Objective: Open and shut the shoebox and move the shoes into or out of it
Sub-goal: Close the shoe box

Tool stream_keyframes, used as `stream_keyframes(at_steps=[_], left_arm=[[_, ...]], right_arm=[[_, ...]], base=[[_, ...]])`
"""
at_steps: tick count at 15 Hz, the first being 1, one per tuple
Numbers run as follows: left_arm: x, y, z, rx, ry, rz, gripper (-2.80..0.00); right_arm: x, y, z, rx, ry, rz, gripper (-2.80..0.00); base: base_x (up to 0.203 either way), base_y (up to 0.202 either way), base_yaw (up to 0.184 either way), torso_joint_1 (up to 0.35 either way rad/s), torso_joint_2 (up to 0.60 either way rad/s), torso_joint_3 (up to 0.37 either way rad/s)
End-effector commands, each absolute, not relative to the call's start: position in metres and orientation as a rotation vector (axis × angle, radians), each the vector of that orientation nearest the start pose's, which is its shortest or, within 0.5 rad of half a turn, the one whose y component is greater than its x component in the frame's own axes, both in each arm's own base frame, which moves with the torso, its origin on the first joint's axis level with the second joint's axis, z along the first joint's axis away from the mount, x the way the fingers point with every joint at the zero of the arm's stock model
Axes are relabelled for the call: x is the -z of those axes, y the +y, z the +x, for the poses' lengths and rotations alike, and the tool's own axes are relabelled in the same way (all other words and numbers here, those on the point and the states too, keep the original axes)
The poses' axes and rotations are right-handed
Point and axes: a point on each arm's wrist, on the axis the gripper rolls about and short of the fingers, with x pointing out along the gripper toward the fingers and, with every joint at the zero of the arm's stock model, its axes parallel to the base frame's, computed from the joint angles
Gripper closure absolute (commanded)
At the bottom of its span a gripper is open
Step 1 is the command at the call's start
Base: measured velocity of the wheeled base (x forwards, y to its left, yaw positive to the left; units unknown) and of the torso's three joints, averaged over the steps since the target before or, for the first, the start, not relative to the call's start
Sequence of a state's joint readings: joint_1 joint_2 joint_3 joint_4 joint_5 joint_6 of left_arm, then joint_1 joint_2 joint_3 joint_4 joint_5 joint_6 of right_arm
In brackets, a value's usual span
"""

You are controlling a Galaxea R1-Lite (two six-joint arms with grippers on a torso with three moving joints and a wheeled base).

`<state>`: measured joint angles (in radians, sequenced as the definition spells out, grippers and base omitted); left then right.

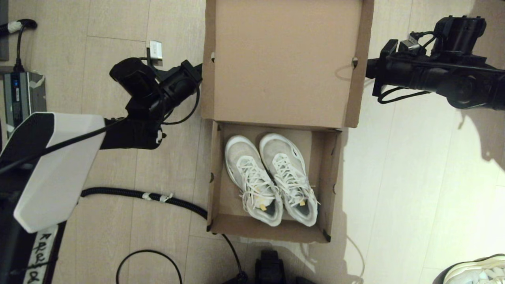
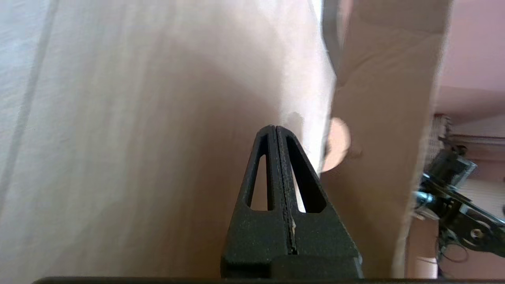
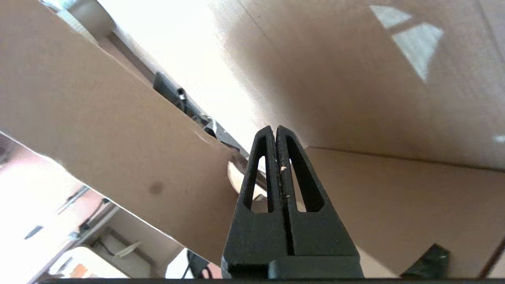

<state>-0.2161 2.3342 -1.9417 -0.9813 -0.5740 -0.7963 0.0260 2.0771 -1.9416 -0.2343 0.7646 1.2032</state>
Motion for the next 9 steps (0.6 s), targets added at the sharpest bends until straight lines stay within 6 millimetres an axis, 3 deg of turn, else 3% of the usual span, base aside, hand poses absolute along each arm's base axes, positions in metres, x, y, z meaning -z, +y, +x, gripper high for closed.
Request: stream_keyframes(at_steps=[1, 9], left_arm=[[-0.283, -0.116, 0.461, 0.97, -0.271, -0.621, 0.0], [-0.295, -0.119, 0.452, 1.01, -0.268, -0.657, 0.0]], right_arm=[[-0.329, 0.027, 0.419, -0.761, 0.388, 1.099, 0.0], [-0.335, 0.028, 0.412, -0.816, 0.441, 1.125, 0.0]], base=[[0.0, 0.0, 0.0, 0.0, 0.0, 0.0], [0.0, 0.0, 0.0, 0.0, 0.0, 0.0]])
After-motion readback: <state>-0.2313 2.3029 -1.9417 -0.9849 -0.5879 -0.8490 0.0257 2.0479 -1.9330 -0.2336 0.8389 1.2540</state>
